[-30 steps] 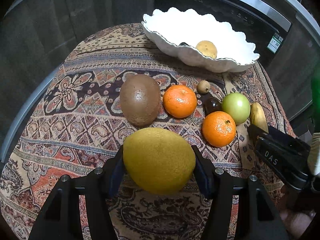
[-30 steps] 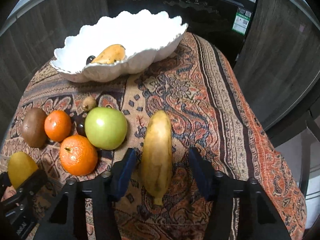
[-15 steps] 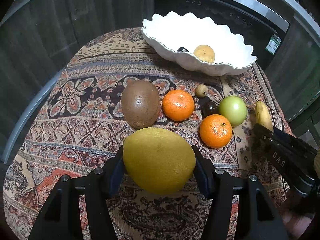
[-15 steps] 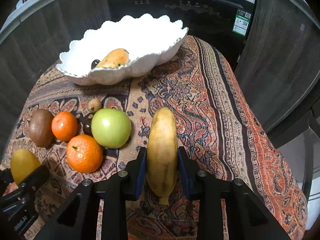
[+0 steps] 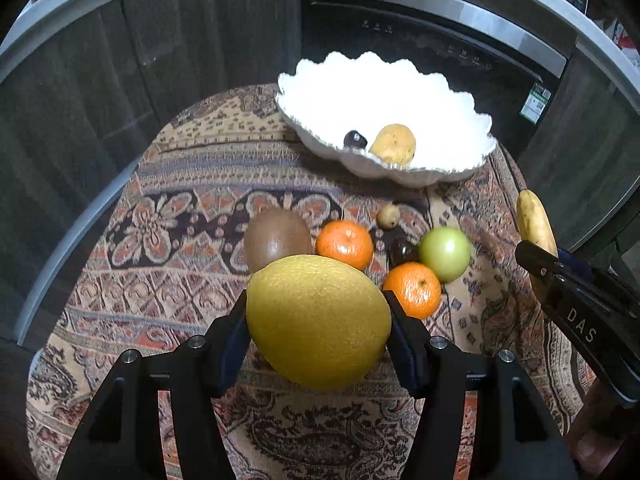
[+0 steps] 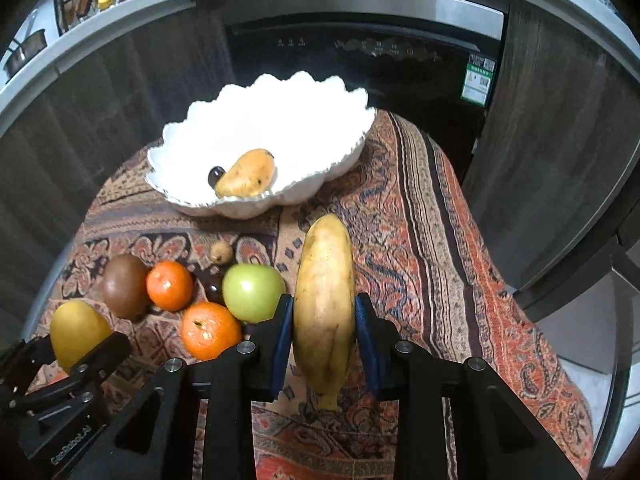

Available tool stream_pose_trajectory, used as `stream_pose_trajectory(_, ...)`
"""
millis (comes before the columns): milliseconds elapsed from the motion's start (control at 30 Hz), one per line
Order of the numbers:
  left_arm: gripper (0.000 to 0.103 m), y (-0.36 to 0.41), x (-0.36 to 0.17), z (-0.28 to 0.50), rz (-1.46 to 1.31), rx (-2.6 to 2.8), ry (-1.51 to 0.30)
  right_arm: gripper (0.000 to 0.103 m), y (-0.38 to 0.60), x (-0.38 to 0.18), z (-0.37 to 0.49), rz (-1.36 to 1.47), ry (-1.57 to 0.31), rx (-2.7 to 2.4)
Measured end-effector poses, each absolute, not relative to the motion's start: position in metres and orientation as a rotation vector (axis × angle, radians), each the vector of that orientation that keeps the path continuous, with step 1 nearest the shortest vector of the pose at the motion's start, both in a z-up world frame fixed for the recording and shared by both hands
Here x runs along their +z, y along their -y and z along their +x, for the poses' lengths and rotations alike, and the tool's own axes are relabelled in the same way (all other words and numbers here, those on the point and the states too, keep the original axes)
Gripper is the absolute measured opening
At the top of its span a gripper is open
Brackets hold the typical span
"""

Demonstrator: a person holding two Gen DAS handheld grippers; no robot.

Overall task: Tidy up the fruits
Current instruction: 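Carry the pomelo with the left gripper while the right gripper carries the banana to the bowl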

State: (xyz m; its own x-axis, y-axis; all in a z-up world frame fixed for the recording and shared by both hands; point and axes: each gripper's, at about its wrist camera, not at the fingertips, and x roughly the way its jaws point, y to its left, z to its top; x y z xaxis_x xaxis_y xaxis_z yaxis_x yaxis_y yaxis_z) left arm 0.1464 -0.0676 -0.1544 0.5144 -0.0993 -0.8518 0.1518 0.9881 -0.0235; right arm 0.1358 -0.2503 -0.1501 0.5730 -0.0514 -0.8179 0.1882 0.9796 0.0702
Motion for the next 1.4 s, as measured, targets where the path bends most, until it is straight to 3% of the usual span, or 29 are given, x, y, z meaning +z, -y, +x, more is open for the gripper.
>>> stream_pose_trajectory(833, 0.061, 0.088, -0.088, 0.238, 0.087, -0.192, -0.893, 0.031, 0.261, -0.095, 0.197, 0.163, -0.827, -0.123)
stream_pose_trajectory(1400, 0.061, 0.104, -0.102, 0.317, 0.116, -0.214, -0.903, 0.031, 0.271, -0.101, 0.268, 0.192, -0.821, -0.126)
